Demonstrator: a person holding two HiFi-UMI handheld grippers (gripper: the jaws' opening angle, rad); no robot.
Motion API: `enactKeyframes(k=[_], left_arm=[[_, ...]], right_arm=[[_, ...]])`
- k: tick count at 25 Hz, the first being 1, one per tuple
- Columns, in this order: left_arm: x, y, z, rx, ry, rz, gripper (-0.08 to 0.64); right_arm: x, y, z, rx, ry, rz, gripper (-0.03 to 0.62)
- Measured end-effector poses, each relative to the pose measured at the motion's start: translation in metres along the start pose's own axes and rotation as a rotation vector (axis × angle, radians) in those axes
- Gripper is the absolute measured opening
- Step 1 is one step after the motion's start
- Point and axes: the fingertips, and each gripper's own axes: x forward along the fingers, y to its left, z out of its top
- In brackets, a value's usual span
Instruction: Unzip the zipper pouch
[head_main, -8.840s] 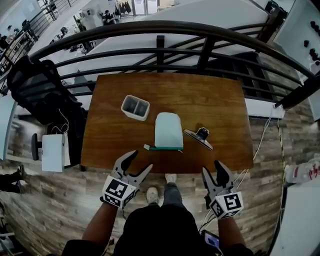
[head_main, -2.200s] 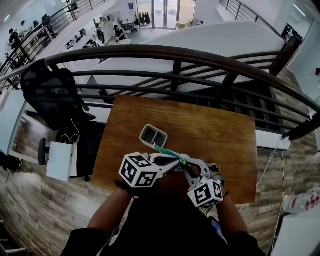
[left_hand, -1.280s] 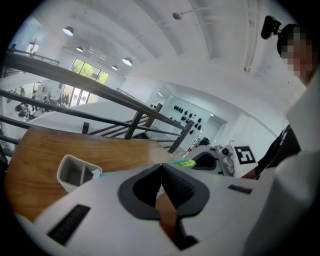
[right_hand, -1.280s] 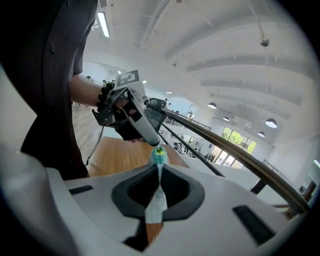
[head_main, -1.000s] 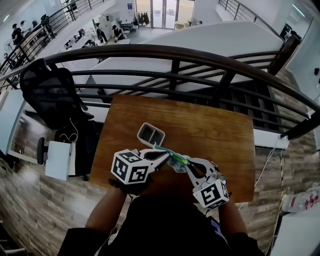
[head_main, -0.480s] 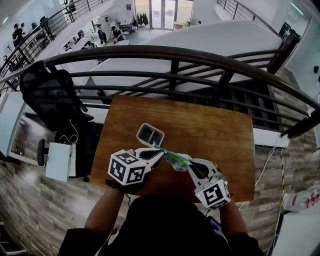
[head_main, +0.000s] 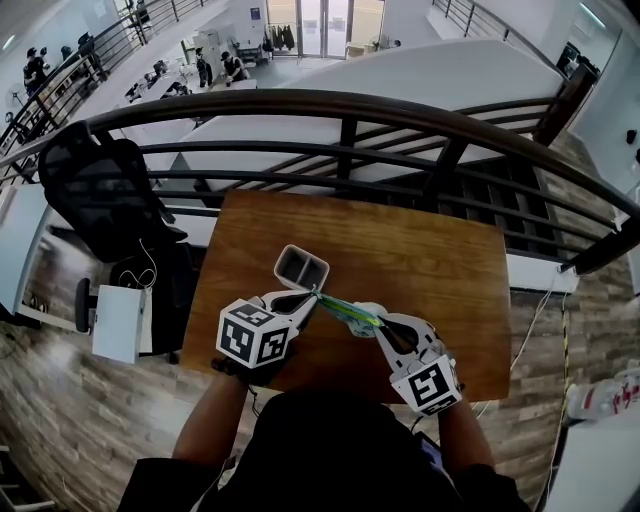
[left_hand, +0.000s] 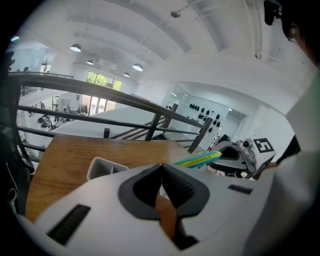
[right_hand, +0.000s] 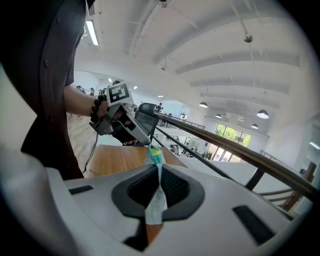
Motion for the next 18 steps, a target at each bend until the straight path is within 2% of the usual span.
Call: enactKeyframes(k=[10, 18], left_arm=[[-0.009, 0.016, -0.002, -0.013, 0.001, 0.020, 0.015], [-0.006, 0.023, -0.008, 0.016, 0.023, 0.051, 0.015]], right_arm=[[-0.004, -0.002, -0.001, -0.001, 0.008, -0.020, 0.003], [-0.004, -0.002, -0.007, 0.008, 0.022, -0.030, 0.003]])
